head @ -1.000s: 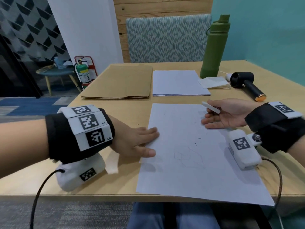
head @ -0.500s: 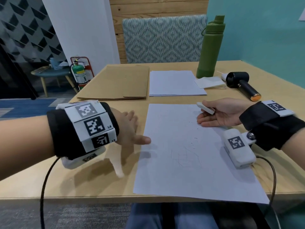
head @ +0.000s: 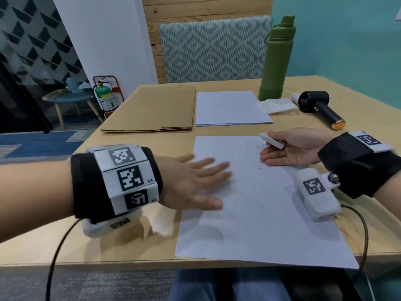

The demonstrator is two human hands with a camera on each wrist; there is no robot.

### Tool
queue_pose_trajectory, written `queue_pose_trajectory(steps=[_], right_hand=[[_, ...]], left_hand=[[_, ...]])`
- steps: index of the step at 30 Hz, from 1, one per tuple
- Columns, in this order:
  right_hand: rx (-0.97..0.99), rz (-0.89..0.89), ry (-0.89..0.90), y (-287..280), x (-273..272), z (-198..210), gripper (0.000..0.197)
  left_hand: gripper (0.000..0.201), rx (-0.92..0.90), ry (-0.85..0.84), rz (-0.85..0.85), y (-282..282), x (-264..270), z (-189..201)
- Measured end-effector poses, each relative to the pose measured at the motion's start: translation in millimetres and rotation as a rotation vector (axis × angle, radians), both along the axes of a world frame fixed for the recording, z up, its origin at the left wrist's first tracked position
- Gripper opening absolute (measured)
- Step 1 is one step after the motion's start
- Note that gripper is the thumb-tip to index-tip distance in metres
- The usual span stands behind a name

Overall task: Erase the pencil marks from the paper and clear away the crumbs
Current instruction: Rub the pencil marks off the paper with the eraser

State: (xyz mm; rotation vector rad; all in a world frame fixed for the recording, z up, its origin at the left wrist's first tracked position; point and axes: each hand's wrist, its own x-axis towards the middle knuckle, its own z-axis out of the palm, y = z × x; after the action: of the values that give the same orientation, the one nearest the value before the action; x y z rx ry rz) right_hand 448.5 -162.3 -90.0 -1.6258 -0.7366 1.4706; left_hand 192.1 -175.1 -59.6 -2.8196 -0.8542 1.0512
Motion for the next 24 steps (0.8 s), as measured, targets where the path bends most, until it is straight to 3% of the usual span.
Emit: queue_pose_trajectory(steps=[2, 4, 9, 11, 13, 15, 17, 20, 22, 24], right_hand=[[-0.003, 0.002, -0.002, 0, -1, 0, 0.034], [0.001, 0.000, -0.001, 0, -1, 0, 0.035], [0.003, 0.002, 0.009, -1, 0, -1, 0.034], [0.003, -0.002, 0.018, -1, 0, 0, 0.033], [0.002, -0.003, 0.028, -2, 0, 0, 0.034], [0.002, -0.002, 0.034, -2, -1, 0, 0.034], [0.004, -0.003, 0.036, -2, -1, 0, 0.034], [-0.003, 0.001, 0.017, -2, -2, 1, 0.033], [-0.013, 0.013, -0.011, -2, -3, 3, 0.033], [-0.025, 0.028, -0.047, -1, -5, 6, 0.032]], left_hand=[[0.079, -0.139, -0.027, -0.060, -12, 8, -5], [0.072, -0.168, -0.007, 0.009, -12, 6, -13], [0.095, 0.263, 0.158, 0.370, 13, -10, -10], [0.089, 0.270, 0.102, 0.267, 13, -7, -7], [0.077, 0.093, -0.011, 0.085, 5, 1, -6], [0.072, -0.073, -0.050, 0.006, 0, 9, -10], [0.074, -0.075, 0.013, 0.099, 6, 9, -18], [0.092, 0.195, 0.126, 0.336, 29, 5, -14], [0.097, 0.286, 0.094, 0.331, 43, 5, -8], [0.099, 0.198, 0.004, 0.234, 51, 9, -4]])
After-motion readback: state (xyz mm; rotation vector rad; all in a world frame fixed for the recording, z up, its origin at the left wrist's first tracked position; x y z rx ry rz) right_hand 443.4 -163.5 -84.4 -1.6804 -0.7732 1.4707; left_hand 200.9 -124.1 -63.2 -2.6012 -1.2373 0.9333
